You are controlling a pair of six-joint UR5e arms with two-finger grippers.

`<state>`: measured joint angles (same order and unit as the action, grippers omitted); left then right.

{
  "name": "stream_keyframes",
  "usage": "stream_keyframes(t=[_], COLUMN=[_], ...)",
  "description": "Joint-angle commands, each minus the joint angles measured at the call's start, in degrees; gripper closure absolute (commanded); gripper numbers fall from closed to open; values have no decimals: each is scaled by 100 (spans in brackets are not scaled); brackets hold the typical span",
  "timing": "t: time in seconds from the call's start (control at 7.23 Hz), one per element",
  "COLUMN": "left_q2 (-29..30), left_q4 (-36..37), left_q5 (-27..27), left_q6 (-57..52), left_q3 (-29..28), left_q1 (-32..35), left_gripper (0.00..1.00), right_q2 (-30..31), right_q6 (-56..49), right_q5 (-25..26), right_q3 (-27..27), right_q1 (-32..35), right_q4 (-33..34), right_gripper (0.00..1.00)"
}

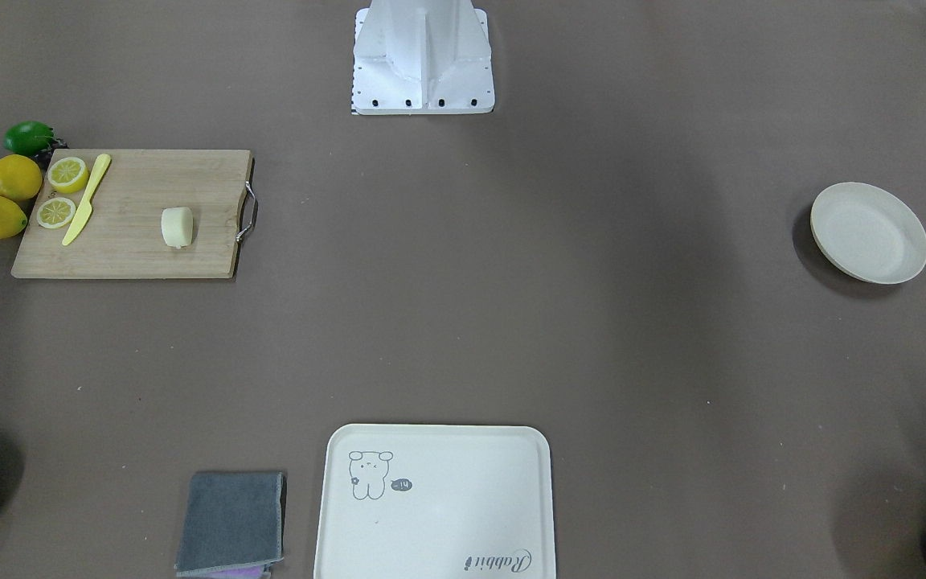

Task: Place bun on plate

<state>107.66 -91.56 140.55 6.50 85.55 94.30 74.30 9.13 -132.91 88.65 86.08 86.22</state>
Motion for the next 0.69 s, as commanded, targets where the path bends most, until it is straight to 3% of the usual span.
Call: stream_keyframes(t=[0.0, 0.55], left_q2=[-43, -8], left_q4=[-11, -55], left_q5=[-37, -45], left_q6=[122, 202], left_q3=[-98, -346], left_q1=[1, -16], left_gripper=[2, 2], right_q2=[-3, -91], right_q6=[-16, 10], right_q5=[-16, -7], right_q3=[12, 100], right_q1=[5, -126], right_q4=[0, 0], right_gripper=[0, 0])
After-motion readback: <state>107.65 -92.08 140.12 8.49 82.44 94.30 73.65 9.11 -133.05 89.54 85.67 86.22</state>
